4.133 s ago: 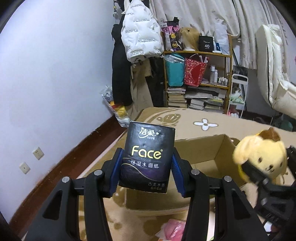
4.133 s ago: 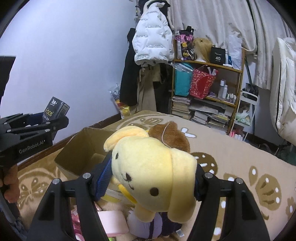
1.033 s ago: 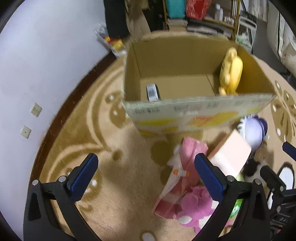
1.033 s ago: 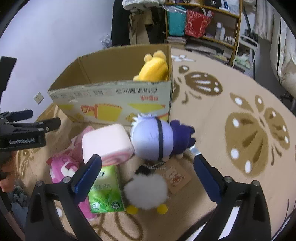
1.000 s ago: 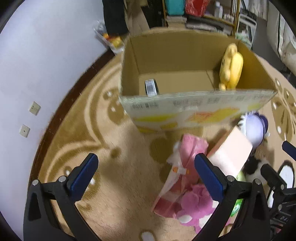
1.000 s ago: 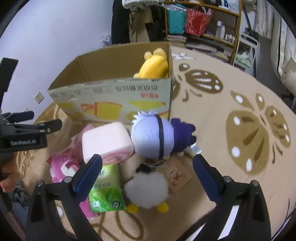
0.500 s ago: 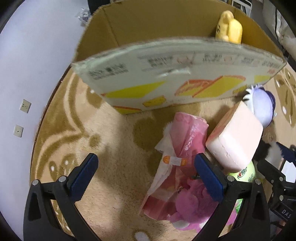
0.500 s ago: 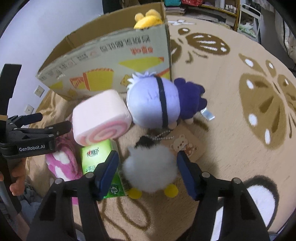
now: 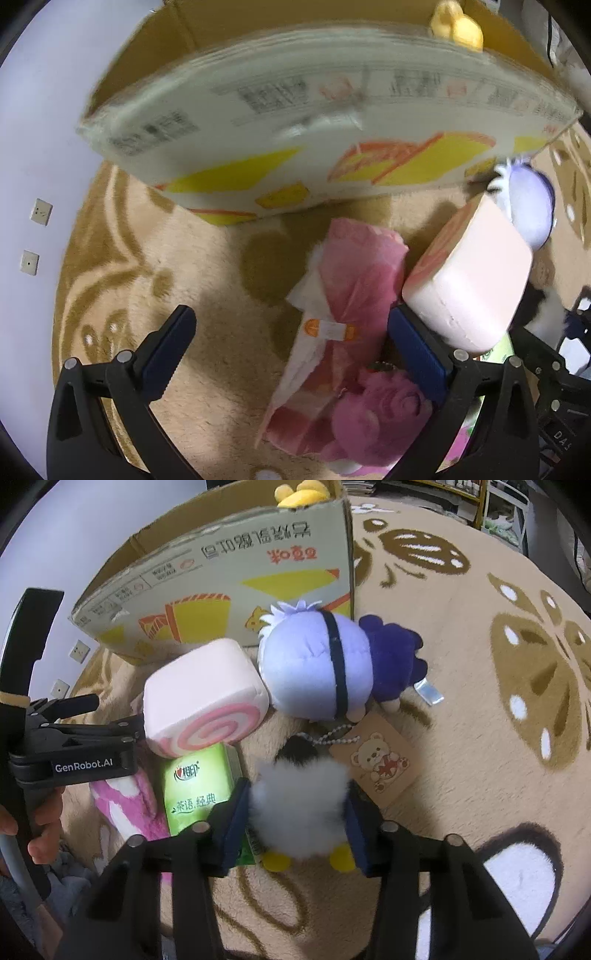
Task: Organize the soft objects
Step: 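Grasp the pink tissue pack with the left tool while the right tool grasps the white fluffy plush, then lift both held items and carry them over the box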
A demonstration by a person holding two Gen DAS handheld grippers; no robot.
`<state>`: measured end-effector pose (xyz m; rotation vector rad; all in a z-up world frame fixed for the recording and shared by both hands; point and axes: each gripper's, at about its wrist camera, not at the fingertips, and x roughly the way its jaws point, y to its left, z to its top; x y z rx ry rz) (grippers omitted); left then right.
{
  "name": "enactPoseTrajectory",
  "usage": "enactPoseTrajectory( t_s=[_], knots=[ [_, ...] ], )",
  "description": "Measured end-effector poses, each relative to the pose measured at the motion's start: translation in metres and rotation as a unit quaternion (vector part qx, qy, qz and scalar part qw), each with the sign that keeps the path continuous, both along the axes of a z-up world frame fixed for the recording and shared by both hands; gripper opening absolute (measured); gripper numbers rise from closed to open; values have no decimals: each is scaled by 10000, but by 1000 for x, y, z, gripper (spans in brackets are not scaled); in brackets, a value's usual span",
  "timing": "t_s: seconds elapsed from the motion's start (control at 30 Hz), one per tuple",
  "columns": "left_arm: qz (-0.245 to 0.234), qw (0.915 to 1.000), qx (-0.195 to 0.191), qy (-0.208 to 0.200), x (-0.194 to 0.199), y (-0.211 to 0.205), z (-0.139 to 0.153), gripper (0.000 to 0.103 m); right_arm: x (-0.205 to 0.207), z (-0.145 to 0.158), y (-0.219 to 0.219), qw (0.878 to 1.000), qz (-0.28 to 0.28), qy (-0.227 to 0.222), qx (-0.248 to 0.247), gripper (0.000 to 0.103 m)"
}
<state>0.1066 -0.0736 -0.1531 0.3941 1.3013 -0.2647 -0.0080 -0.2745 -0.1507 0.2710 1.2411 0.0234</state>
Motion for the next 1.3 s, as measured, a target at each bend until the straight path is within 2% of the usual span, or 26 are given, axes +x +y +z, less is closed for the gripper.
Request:
enactPoseTrajectory(
  t_s=[0.17,0.4,0.47,0.53,0.57,0.63,0.67,0.83,0.93,1.13,1.3],
  knots=[
    [31,10000,23,61,5,-6,-7,103,1,-5,3,10000,5,72,-60,45],
    [174,9997,-92,146,13,3,-11,102,-1,-2,1,9998,53,-46,-160,33],
    [135,9996,-188,164,9,8,-9,91,0,2,4,9997,88,-121,-181,33],
    [79,9995,-250,152,5,12,-5,74,0,4,6,9995,111,-177,-241,32],
    [47,9998,-191,90,3,12,-4,68,1,6,6,9994,117,-205,-264,32],
    [66,10000,-29,10,1,15,-2,49,1,9,7,9992,104,-268,-277,32],
    [99,9999,18,-15,2,17,-1,44,0,11,5,9991,93,-318,-266,32],
    [375,9993,-73,-31,7,32,4,44,2,22,5,9981,-5,-558,-245,31],
    [559,9983,5,-166,12,40,11,43,2,29,6,9970,7,-731,-264,29],
    [1000,9940,-75,-436,14,63,30,43,3,43,3,9938,7,-1100,-181,26],
    [1172,9907,-126,-685,5,74,46,43,1,51,7,9910,64,-1316,-222,26]
  ],
)
